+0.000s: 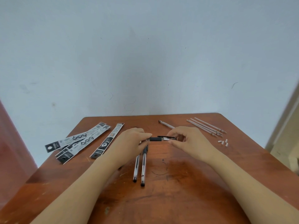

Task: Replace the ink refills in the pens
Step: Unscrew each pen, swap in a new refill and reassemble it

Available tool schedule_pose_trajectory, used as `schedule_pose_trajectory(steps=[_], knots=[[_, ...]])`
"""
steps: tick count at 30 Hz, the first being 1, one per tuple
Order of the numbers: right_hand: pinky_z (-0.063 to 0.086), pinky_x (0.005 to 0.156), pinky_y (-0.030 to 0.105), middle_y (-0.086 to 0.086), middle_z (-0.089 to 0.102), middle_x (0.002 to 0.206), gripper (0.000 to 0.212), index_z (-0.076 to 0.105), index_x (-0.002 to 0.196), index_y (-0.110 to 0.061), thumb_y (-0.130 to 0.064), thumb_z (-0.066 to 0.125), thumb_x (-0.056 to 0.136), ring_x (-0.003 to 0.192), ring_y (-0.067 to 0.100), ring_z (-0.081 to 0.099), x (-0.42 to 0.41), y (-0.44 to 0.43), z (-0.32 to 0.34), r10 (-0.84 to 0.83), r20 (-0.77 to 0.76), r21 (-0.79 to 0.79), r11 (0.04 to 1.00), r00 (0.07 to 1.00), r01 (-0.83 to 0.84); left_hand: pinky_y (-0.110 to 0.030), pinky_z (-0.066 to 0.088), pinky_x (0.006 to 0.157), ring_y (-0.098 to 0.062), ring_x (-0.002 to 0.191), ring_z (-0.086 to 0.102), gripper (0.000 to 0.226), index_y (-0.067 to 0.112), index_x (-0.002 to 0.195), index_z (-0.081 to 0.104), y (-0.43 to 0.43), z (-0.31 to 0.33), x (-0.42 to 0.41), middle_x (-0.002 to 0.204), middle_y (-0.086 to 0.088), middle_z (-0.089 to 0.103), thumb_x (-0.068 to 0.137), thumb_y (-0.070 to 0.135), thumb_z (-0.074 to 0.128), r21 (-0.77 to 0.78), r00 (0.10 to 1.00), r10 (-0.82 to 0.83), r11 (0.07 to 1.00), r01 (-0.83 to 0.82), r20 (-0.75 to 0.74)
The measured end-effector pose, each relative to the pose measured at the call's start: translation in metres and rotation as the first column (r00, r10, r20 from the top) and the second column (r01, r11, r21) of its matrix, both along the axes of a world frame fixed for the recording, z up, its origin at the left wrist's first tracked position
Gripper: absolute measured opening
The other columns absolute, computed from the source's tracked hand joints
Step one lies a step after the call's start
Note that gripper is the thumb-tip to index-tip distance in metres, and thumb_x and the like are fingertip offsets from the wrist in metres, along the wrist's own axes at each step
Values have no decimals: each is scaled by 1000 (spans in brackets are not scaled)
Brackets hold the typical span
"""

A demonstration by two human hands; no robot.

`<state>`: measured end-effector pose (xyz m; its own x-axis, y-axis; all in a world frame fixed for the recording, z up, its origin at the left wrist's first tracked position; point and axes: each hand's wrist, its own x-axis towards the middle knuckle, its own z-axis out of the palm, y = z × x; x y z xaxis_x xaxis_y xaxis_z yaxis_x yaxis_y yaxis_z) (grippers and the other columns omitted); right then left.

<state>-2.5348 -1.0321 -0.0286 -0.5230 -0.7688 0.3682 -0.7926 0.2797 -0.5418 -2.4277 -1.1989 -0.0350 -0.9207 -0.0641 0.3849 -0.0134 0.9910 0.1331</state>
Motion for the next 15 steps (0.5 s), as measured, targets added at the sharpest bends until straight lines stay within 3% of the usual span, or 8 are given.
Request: schedule_pose_trajectory(steps=[5, 8, 11, 15], knots=[[36, 62, 5, -19, 54, 69, 11, 73, 90, -13, -13, 67, 81, 67, -16, 48, 2, 0, 0, 8, 44, -33, 999, 999, -6, -20, 28, 65, -8, 75, 40, 25, 13, 113, 60, 0, -1, 1, 81, 6, 49, 93, 19, 46, 7, 998, -60, 998, 60, 21], [38, 63, 6, -18, 55, 68, 13, 74, 91, -11, -10, 69, 79, 66, -15, 50, 1, 0, 0, 9, 91, -61, 998, 996, -4, -22, 33, 66, -12, 74, 45, 22, 11, 107, 63, 0, -3, 3, 81, 1, 55, 91, 16, 49, 11, 996, -92, 996, 92, -8], [38, 59, 8, -15, 57, 67, 13, 74, 88, -12, -9, 72, 76, 61, -7, 50, 1, 2, 1, 18, 158, -95, 995, 987, -3, -25, 36, 58, -16, 67, 49, 17, 8, 97, 67, 0, -3, 4, 74, -5, 61, 86, 11, 54, -28, 988, -136, 991, 134, -72], [37, 56, 9, -12, 57, 65, 9, 74, 82, -15, -11, 73, 75, 57, -5, 48, 2, 4, 4, 23, 188, -84, 996, 982, -7, -18, 37, 43, -11, 50, 50, 13, 11, 77, 68, 0, -3, 5, 57, 4, 56, 71, 15, 57, -112, 979, -171, 981, 158, -108]])
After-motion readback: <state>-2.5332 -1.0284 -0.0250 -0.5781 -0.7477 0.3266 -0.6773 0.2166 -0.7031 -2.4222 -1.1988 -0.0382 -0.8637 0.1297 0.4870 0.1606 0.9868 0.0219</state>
